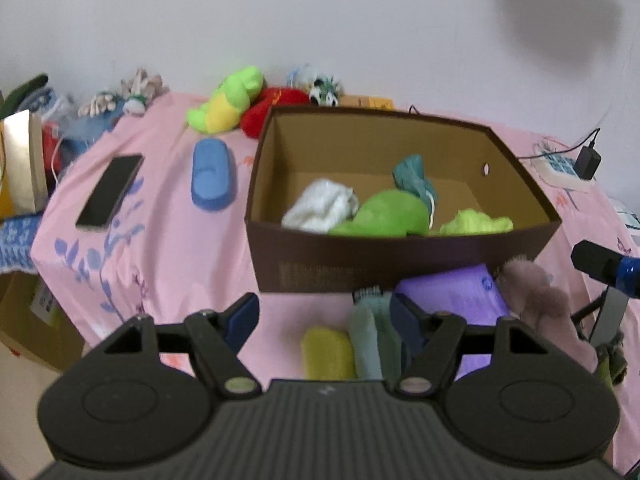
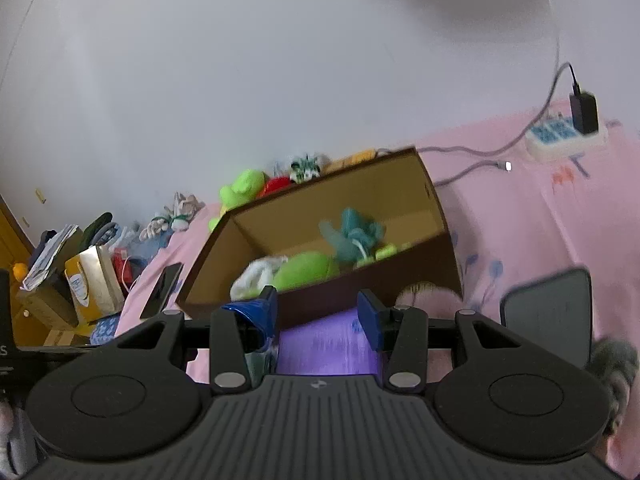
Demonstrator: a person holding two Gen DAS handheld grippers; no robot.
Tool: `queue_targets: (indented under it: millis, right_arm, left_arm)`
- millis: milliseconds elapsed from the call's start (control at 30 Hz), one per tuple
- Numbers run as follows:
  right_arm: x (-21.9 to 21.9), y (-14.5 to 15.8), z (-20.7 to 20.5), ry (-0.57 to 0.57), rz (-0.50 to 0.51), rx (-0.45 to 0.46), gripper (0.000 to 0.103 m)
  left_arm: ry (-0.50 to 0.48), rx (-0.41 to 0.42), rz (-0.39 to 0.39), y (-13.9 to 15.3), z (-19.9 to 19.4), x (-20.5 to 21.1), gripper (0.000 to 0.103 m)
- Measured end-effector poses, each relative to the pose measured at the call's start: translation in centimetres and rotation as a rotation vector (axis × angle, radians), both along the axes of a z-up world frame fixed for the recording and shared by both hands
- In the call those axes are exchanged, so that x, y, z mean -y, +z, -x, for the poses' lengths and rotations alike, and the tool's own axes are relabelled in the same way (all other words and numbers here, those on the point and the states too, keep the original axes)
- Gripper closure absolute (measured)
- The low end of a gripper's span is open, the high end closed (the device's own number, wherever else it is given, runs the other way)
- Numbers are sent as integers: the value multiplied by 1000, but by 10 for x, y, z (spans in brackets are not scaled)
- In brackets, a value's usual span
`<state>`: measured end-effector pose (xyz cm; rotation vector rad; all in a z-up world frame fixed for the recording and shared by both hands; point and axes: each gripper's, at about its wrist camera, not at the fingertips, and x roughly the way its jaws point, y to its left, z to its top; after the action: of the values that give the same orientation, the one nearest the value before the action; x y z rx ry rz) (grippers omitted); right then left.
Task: Organize soft objects
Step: 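Move both tools back from the box toward the items beside it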
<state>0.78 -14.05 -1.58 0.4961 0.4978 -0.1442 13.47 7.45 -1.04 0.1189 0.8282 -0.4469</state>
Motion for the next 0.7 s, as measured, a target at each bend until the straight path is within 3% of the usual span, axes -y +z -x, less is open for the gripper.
queue_targets:
  millis: [700]
  right_arm:
    - [-27,-36,16,45,-38,-132,74]
  left_arm:
    - [0,-102,-75,-35,18,-11,30]
